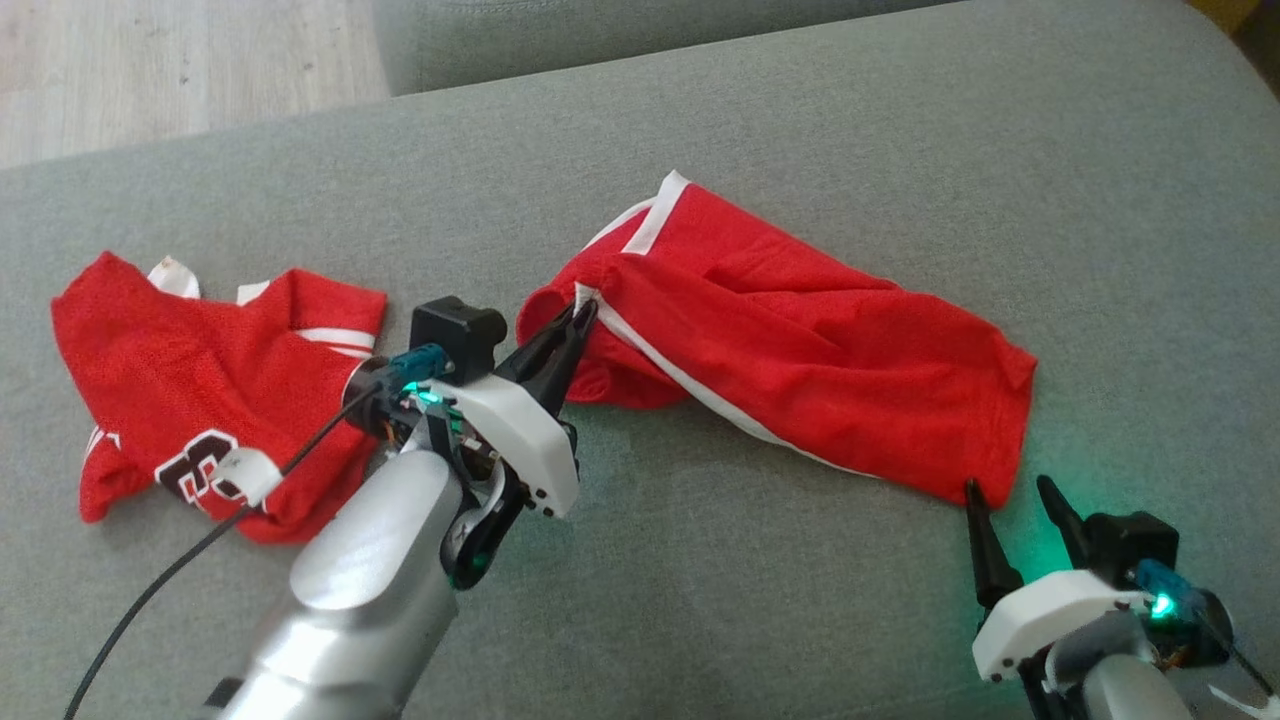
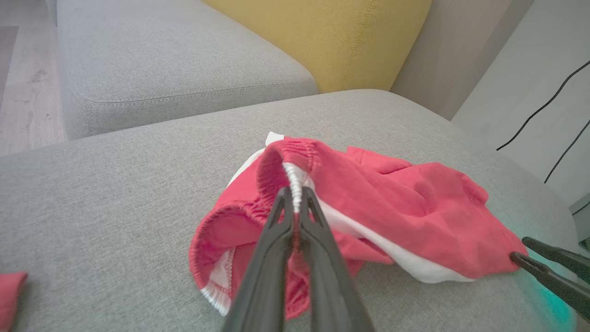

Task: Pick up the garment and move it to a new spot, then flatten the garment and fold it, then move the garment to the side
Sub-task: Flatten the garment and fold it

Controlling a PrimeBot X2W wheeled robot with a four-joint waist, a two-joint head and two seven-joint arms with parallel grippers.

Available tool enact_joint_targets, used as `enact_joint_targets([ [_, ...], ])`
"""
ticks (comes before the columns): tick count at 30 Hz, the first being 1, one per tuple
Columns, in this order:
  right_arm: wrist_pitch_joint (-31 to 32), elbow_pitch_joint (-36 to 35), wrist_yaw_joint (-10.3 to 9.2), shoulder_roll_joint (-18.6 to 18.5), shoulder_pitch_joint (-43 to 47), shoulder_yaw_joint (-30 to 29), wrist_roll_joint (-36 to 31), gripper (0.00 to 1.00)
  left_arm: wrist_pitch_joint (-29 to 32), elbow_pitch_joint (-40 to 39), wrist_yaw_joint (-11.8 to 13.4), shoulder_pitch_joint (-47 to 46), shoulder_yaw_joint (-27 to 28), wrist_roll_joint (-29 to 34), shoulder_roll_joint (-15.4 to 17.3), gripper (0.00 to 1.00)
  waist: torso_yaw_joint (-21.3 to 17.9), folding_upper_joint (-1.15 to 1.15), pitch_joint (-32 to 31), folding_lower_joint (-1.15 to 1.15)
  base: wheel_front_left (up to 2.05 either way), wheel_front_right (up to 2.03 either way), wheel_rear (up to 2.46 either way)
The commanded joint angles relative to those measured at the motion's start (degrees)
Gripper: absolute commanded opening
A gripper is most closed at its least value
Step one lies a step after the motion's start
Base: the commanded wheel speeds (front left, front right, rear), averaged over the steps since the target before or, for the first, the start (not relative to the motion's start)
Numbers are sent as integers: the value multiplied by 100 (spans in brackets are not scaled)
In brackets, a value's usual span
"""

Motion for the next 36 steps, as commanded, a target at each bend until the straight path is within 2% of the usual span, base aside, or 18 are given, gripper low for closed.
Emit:
enact_joint_targets([
  [1, 18, -98, -4, -36, -168, 114, 5, 100, -54, -208, 56, -344, 176, -25, 132, 0, 4, 0, 9, 0, 0, 0, 0],
  [15, 332, -58, -4, -36, -152, 544, 73, 100, -67, -202, 87, -428, 142, -75, 129, 0, 45, 0, 43, 0, 0, 0, 0],
  [16, 360, -49, -4, -36, -159, 600, 80, 73, -67, -203, 87, -431, 138, -80, 128, 0, 49, 0, 45, 0, 0, 0, 0],
  [18, 390, -31, -4, -36, -179, 647, 117, 2, -68, -206, 87, -433, 130, -87, 134, 0, 59, 0, 49, 0, 0, 0, 0],
  [19, 399, -19, -4, -36, -191, 661, 124, 0, -68, -208, 87, -433, 125, -90, 138, 0, 68, 0, 50, 0, 0, 0, 0],
  [29, 65, -212, -4, -36, -349, 653, 515, 0, -142, -294, 118, -403, 155, -142, 220, 0, 186, 0, -81, 0, 0, 0, 0],
  [36, 61, -981, -4, -36, -628, 752, 927, 0, -205, -549, 177, -507, 333, -251, 343, 0, 337, 0, -436, 0, 0, 0, 0],
])
